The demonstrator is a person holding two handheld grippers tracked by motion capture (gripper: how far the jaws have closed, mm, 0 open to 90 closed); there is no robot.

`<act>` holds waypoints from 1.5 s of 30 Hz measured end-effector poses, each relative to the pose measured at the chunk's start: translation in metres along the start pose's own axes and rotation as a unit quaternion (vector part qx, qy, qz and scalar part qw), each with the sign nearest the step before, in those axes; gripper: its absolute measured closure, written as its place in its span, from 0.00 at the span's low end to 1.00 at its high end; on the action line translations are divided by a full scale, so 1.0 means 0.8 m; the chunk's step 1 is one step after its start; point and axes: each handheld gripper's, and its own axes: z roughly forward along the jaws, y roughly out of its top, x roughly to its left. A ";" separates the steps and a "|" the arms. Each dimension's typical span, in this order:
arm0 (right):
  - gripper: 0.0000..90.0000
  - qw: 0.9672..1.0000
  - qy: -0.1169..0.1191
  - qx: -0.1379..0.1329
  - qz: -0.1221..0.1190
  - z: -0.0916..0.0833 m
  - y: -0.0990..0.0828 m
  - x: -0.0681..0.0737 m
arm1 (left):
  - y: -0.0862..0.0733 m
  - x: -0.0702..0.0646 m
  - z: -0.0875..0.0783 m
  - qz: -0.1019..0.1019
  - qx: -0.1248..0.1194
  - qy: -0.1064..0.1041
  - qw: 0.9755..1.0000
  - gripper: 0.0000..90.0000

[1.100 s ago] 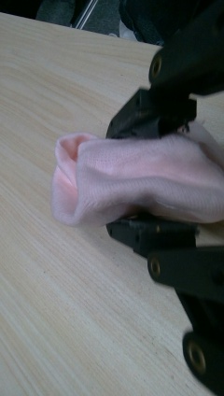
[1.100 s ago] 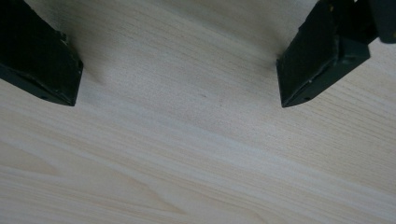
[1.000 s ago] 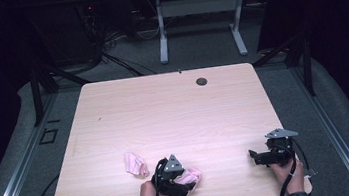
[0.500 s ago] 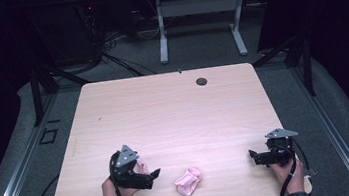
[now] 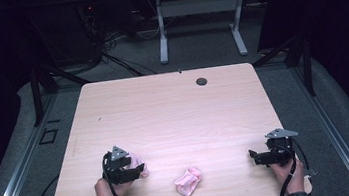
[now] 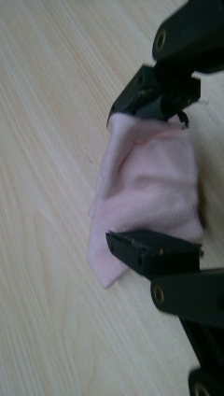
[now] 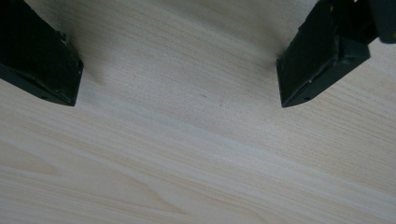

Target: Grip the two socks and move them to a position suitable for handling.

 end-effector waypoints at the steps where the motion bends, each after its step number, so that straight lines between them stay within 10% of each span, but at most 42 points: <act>1: 0.00 1.000 -0.001 0.000 0.000 0.000 0.000 0.000 | 0.000 0.001 0.000 0.002 0.002 0.004 1.000 0.54; 10: 0.00 1.000 -0.001 0.000 0.000 0.000 0.000 0.000 | 0.002 0.003 0.001 0.006 -0.018 -0.001 1.000 0.88; 21: 0.00 1.000 0.000 0.001 0.000 0.000 0.000 0.000 | 0.065 -0.027 0.014 0.038 -0.058 -0.050 0.996 0.90; 32: 0.00 1.000 0.000 0.001 0.000 0.000 0.000 0.000 | 0.099 -0.080 0.082 0.080 -0.027 -0.112 0.990 0.88; 40: 0.00 1.000 -0.001 0.001 0.000 0.000 0.000 0.000 | 0.095 -0.073 0.075 0.067 -0.038 -0.104 0.992 0.32; 45: 0.00 1.000 -0.003 0.004 0.001 -0.001 0.000 0.000 | 0.082 -0.060 0.036 0.062 -0.064 -0.090 0.992 0.18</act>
